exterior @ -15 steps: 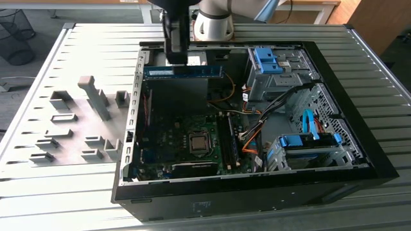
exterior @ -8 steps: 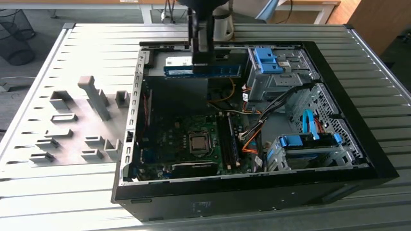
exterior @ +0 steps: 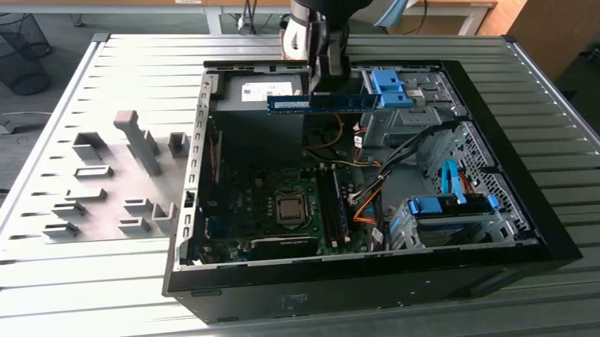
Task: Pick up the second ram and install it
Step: 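Pick up the second ram and move it above second insertion slot, then insert the second ram into the second slot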
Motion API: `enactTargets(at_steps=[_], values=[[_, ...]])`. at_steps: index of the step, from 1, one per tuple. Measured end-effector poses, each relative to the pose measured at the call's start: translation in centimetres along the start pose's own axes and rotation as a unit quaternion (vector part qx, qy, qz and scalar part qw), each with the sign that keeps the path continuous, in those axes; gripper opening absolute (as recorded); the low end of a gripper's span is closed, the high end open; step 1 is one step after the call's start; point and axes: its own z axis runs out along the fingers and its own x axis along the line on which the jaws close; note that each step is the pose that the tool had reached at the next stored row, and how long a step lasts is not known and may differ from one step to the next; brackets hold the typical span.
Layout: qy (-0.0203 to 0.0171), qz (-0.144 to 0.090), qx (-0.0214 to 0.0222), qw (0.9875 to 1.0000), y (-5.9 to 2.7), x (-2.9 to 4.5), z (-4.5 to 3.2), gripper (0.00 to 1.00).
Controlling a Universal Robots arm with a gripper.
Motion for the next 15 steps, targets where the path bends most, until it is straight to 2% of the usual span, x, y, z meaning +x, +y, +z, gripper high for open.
enactTargets(at_steps=[15], values=[[0.0003, 0.001, 0.0001, 1.0, -0.07, -0.01, 0.03, 0.14]])
